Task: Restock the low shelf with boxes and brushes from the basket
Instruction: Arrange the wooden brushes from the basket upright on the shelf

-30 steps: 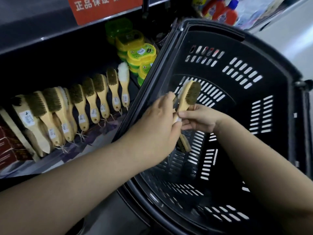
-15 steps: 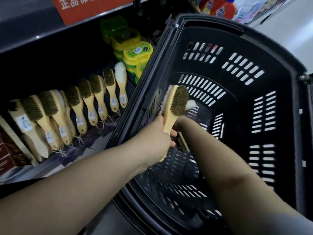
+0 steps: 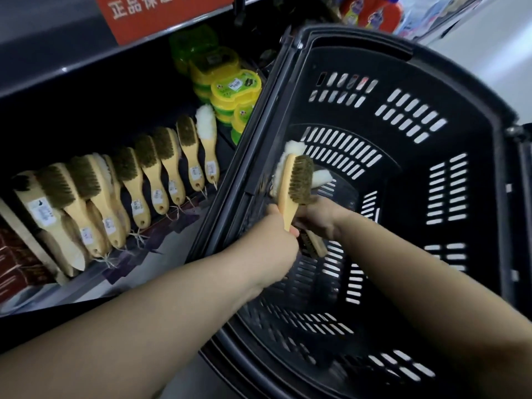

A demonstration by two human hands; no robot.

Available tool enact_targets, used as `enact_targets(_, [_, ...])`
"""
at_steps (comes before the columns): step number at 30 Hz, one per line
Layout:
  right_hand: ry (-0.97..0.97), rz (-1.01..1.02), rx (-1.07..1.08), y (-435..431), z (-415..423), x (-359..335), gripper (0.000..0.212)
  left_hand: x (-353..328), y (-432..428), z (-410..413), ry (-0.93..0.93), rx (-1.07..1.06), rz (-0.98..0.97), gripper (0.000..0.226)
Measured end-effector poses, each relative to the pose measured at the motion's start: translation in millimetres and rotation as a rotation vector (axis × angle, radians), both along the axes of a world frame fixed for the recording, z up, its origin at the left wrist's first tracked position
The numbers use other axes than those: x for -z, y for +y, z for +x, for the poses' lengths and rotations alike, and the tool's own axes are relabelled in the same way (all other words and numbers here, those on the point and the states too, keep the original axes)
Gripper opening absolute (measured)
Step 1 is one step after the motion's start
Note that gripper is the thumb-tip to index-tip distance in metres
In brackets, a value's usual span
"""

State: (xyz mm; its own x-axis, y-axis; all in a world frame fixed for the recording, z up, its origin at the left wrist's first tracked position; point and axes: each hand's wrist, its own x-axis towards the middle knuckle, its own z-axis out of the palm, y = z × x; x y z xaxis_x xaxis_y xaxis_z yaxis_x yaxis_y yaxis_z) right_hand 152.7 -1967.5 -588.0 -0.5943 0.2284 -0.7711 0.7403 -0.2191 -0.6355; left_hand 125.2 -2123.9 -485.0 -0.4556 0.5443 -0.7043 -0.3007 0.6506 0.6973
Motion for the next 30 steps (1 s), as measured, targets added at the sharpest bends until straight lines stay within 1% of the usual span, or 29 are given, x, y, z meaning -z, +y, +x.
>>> enact_targets(2, [0.016, -0.06, -0.06, 5, 24, -22, 0.01, 0, 1, 1, 0.02, -0.025, 0.04, 0.037])
enact_targets(3, [0.013, -0.072, -0.082, 9, 37, -35, 0.009, 0, 3, 1, 0.025, -0.044, 0.063, 0.035])
enact_targets(5, [0.05, -0.122, -0.087, 7, 56, -61, 0.014, 1, 4, -1, 0.023, -0.071, 0.085, 0.031])
enact_targets(7, [0.136, -0.193, -0.036, -2, 71, -80, 0.022, 0, 3, -1, -0.005, -0.095, 0.114, 0.034])
enact_targets(10, [0.253, -0.316, 0.063, -18, 83, -103, 0.034, -3, 2, -1, -0.114, -0.156, 0.204, 0.039])
enact_targets(12, [0.289, -0.405, 0.132, -29, 84, -111, 0.028, -5, 1, -1, -0.223, -0.202, 0.286, 0.044])
enact_targets(15, [0.323, -0.42, 0.216, -42, 82, -110, 0.014, -9, -1, -3, -0.339, -0.238, 0.375, 0.041])
enact_targets(16, [0.333, -0.421, 0.227, -45, 81, -109, 0.013, -11, -2, -3, -0.365, -0.247, 0.398, 0.042])
enact_targets(18, [0.347, -0.451, 0.216, -49, 80, -106, 0.019, -11, -4, -3, -0.392, -0.264, 0.428, 0.042])
enact_targets(21, [0.356, -0.405, 0.091, -46, 80, -104, 0.033, -11, -5, -2, -0.382, -0.26, 0.43, 0.041])
enact_targets(24, [0.346, -0.311, -0.008, -43, 79, -104, 0.036, -11, -5, -2, -0.384, -0.227, 0.398, 0.029])
enact_targets(26, [0.309, -0.211, -0.131, -40, 78, -105, 0.038, -9, -4, -3, -0.381, -0.217, 0.375, 0.024])
enact_targets(28, [0.252, -0.117, -0.273, -37, 76, -108, 0.041, -6, -5, -3, -0.344, -0.187, 0.364, 0.028])
enact_targets(30, [0.21, -0.065, -0.437, -30, 70, -109, 0.037, -3, -6, -2, -0.265, -0.165, 0.337, 0.033])
